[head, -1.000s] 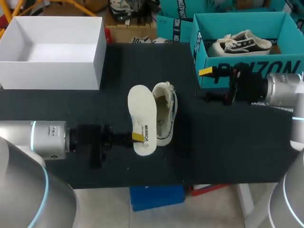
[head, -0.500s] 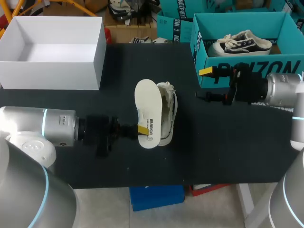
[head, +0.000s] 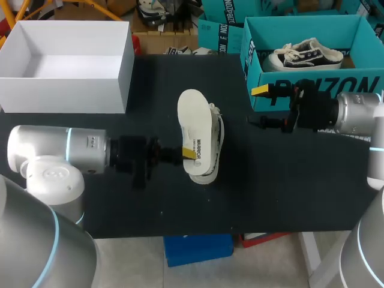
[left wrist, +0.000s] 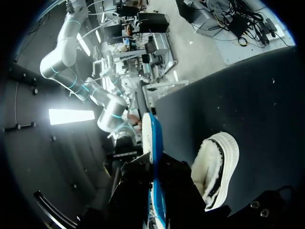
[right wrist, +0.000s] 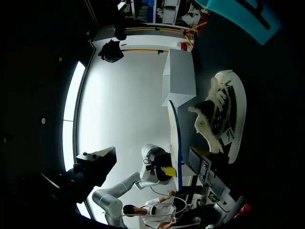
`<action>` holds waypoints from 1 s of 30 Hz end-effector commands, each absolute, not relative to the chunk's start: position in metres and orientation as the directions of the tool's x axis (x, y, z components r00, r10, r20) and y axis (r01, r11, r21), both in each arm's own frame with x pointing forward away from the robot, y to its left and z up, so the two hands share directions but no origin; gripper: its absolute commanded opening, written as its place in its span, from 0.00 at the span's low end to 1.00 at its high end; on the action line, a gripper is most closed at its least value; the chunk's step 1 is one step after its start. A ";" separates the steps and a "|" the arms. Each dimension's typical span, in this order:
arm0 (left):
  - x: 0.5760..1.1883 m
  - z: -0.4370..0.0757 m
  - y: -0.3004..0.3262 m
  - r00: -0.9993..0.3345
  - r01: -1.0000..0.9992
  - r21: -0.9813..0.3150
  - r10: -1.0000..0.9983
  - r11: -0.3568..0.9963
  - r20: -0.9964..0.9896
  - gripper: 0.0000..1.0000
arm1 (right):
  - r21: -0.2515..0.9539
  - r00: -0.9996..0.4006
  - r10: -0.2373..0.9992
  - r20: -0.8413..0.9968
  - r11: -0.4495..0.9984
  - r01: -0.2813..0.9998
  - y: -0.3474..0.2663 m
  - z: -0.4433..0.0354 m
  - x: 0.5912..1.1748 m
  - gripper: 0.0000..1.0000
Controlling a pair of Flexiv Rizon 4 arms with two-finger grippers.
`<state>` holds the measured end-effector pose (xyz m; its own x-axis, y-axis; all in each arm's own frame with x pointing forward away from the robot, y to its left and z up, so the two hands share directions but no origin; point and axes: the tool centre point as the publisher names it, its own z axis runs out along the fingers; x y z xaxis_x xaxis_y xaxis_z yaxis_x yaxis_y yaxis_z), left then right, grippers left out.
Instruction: Take the shoe out of the shoebox, open the shoe tongue, remove and reinsert the insole, then place the shoe into the shoebox
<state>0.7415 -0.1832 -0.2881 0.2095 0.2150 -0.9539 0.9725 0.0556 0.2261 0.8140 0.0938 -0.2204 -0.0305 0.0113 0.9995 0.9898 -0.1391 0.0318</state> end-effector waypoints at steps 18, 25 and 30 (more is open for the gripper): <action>0.743 -0.289 -0.187 0.211 0.972 0.228 0.219 0.060 -0.953 0.00 | 0.044 -0.055 0.106 0.993 0.106 0.993 0.143 -0.245 0.843 1.00; 0.743 -0.289 -0.187 0.211 0.972 0.228 0.219 0.060 -0.953 0.00 | 0.025 -0.041 0.106 0.994 0.148 0.989 0.155 -0.258 0.839 1.00; 0.743 -0.289 -0.187 0.211 0.972 0.228 0.219 0.060 -0.953 0.00 | 0.007 -0.024 0.111 0.994 0.154 0.988 0.157 -0.262 0.835 1.00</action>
